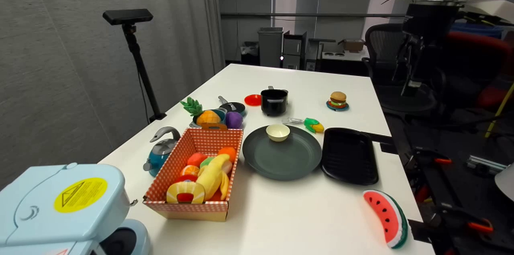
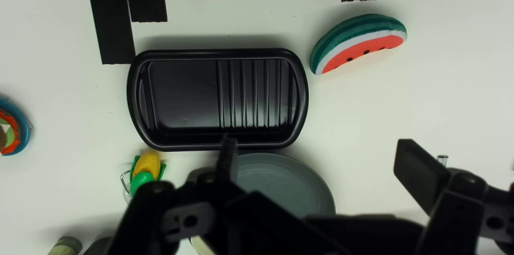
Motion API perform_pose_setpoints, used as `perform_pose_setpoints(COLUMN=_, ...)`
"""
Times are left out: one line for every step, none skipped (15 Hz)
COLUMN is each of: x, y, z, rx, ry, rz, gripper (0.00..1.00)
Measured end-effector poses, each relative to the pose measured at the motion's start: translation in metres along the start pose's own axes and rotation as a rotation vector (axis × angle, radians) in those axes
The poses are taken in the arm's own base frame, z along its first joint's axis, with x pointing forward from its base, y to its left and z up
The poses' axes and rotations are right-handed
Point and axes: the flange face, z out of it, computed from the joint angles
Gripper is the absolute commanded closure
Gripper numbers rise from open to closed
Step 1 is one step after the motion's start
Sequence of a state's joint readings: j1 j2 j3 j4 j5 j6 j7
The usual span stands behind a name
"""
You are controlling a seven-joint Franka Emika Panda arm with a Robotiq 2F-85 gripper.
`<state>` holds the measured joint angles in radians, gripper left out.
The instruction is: Put the white bowl in the black pot then place the plate over the pot
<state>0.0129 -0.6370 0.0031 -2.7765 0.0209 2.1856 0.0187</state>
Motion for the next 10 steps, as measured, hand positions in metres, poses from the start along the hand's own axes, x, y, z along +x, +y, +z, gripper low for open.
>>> perform_pose_setpoints(x=0.0, y=0.0, z=0.0, rx=0.0, ry=0.0, rz=0.0, gripper=0.0)
perform_pose_setpoints(x=0.0001, y=0.0, z=0.0001, rx=0.0, ry=0.0, rz=0.0, gripper=0.0)
perform_pose_setpoints(x=0.0002, y=0.0, z=0.0003, rx=0.0, ry=-0.001, rz=0.0, gripper=0.0)
perform_pose_setpoints(x=0.0006, y=0.0, z=0.0005, rx=0.0, ry=-0.002, rz=0.0, gripper=0.0)
perform_pose_setpoints(x=0.0014, y=0.0, z=0.0006, rx=0.0, ry=-0.003, rz=0.0, gripper=0.0)
perform_pose_setpoints(x=0.0023, y=0.0001, z=0.0008, rx=0.0, ry=-0.004, rz=0.0, gripper=0.0)
perform_pose_setpoints(x=0.0034, y=0.0001, z=0.0015, rx=0.0, ry=-0.004, rz=0.0, gripper=0.0)
perform_pose_setpoints(x=0.0049, y=0.0001, z=0.003, rx=0.0, ry=-0.001, rz=0.001, gripper=0.0)
perform_pose_setpoints(x=0.007, y=0.0001, z=0.0053, rx=0.0, ry=0.004, rz=0.001, gripper=0.0)
perform_pose_setpoints(x=0.0098, y=0.0002, z=0.0083, rx=0.0, ry=0.011, rz=0.001, gripper=0.0)
